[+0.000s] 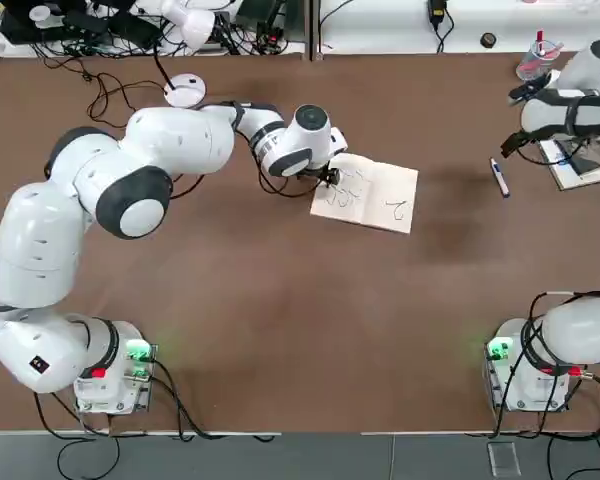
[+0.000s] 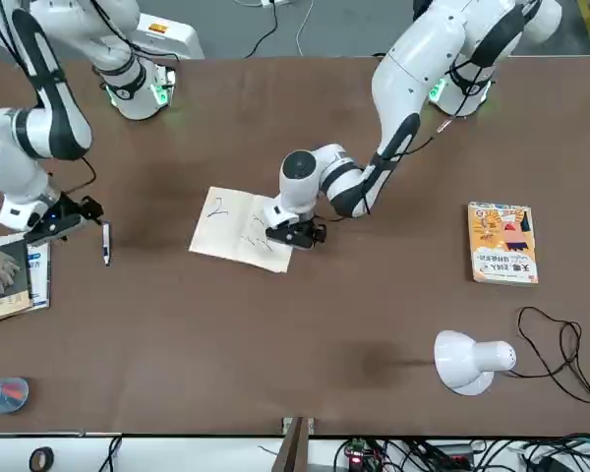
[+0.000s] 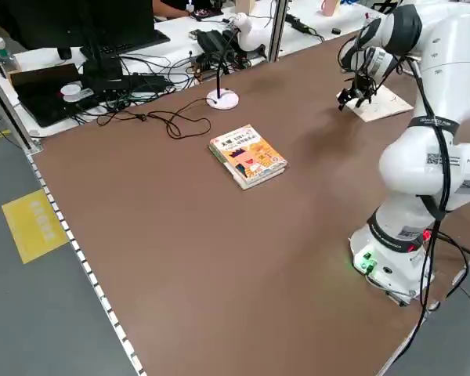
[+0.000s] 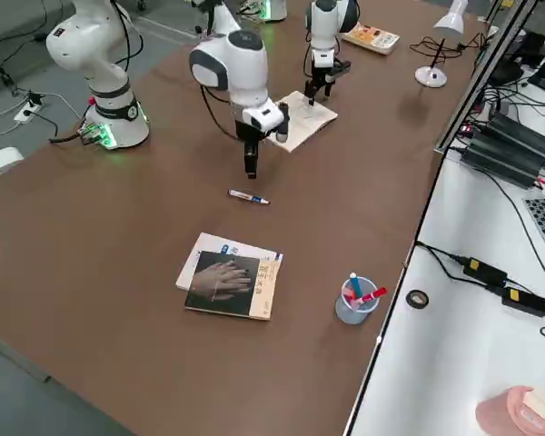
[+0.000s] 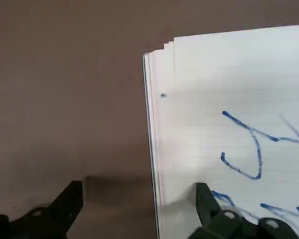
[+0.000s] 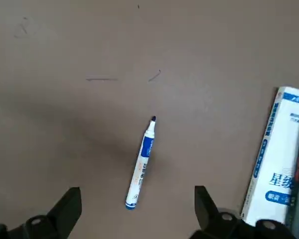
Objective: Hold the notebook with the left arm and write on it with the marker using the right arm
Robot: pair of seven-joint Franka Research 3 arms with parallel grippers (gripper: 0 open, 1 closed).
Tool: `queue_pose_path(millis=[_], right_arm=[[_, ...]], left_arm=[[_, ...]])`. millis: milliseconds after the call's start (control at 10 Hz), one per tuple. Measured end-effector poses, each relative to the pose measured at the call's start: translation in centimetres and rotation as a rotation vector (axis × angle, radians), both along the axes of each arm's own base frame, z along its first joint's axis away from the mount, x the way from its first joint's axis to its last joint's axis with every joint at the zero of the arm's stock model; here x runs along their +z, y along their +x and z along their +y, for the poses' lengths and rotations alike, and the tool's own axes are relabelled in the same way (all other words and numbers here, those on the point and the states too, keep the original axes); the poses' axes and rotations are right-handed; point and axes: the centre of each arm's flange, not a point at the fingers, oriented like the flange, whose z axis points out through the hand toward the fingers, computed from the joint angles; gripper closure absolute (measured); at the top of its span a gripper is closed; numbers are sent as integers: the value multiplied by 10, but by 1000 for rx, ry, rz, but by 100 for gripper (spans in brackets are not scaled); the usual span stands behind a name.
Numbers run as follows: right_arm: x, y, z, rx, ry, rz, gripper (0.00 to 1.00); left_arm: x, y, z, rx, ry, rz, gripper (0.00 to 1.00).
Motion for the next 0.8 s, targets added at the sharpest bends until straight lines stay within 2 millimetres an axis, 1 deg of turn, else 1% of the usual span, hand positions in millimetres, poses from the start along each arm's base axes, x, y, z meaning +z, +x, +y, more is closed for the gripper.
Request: queue_pose_path(millis=[300,400,600,800], right_arm=[[-19,2,-2,11,-7,2,0],[-27,3,-5,17,-11,0,0],[-46,2,-21,14,-19,3,0],[-62,1,-30,25,-26,11,0]], left_arm=[[0,0,0,0,0,0,0],[0,0,0,0,0,0,0],[0,0,0,0,0,0,0],[0,0,0,0,0,0,0]])
